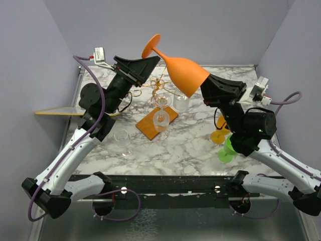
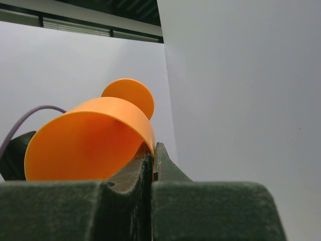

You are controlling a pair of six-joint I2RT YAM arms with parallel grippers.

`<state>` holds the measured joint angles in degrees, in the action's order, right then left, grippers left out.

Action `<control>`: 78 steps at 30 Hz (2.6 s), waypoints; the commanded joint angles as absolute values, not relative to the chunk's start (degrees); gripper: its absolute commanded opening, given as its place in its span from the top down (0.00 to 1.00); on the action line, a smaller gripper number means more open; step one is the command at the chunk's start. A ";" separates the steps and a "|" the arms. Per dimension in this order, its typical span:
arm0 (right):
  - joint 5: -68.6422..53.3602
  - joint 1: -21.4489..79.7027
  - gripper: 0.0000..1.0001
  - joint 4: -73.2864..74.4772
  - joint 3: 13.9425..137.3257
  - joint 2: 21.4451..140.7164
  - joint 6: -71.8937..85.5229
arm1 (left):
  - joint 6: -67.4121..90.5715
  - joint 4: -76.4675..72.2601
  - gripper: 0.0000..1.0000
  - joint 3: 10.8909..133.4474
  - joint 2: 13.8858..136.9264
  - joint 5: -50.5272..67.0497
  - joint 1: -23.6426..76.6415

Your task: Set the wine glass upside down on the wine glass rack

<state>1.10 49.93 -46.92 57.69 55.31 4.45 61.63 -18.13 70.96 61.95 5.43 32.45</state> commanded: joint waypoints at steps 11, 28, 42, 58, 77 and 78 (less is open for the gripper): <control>1.91 50.13 0.99 -52.29 59.49 61.67 4.23 | 66.58 -25.92 0.06 64.62 56.27 -6.24 35.40; -6.54 50.14 0.99 -59.75 56.39 61.44 1.24 | 80.77 -25.93 0.01 62.30 50.22 -4.33 35.42; -11.34 50.15 0.99 -53.98 61.21 64.77 1.34 | 70.07 -28.60 0.02 70.32 58.23 3.96 36.02; -18.41 50.17 0.99 -52.55 63.74 68.64 3.10 | 68.55 -32.26 1.00 67.15 56.13 -5.89 36.25; -21.76 50.15 0.39 -13.38 61.20 47.58 3.24 | 45.12 -17.79 1.00 68.66 46.83 16.62 36.21; -21.08 50.16 0.39 -12.00 62.09 47.19 4.78 | 43.28 -16.18 1.00 69.34 46.89 19.62 36.25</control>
